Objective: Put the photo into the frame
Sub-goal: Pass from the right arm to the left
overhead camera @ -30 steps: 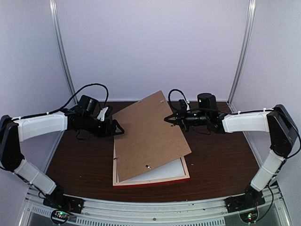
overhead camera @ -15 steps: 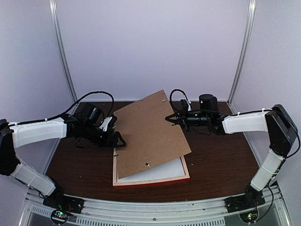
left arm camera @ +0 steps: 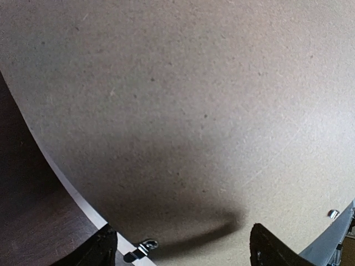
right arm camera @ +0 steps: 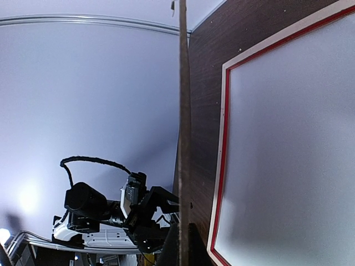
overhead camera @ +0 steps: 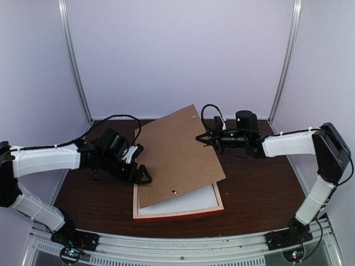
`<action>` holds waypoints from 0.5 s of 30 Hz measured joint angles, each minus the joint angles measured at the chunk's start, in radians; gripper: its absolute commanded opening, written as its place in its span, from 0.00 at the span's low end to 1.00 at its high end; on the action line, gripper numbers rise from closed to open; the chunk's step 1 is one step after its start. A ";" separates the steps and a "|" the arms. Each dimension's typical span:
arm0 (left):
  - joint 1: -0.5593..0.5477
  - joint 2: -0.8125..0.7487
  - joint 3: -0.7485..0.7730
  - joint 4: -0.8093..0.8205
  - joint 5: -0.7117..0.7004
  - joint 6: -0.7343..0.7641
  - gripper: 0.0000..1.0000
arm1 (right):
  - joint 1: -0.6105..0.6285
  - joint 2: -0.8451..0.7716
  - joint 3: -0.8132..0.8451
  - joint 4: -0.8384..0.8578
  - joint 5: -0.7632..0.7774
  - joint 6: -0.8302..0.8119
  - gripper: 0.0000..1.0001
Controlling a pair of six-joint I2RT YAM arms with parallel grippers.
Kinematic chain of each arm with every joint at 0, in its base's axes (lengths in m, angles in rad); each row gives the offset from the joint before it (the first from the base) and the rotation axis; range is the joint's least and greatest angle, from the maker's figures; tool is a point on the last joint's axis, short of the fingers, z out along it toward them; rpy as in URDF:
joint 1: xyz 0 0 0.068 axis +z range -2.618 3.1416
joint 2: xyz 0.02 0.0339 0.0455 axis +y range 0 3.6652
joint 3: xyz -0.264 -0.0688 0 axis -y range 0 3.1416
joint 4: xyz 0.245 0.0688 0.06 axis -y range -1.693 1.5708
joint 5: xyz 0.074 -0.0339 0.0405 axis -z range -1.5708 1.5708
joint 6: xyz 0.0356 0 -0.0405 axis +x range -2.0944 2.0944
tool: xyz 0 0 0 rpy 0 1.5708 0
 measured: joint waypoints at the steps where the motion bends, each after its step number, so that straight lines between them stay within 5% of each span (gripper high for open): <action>1: -0.006 0.000 0.000 0.000 -0.003 -0.002 0.82 | -0.002 0.000 0.000 0.000 0.000 0.000 0.00; 15: -0.130 0.005 0.039 -0.107 -0.071 -0.019 0.82 | -0.021 0.012 -0.004 0.002 -0.003 0.000 0.00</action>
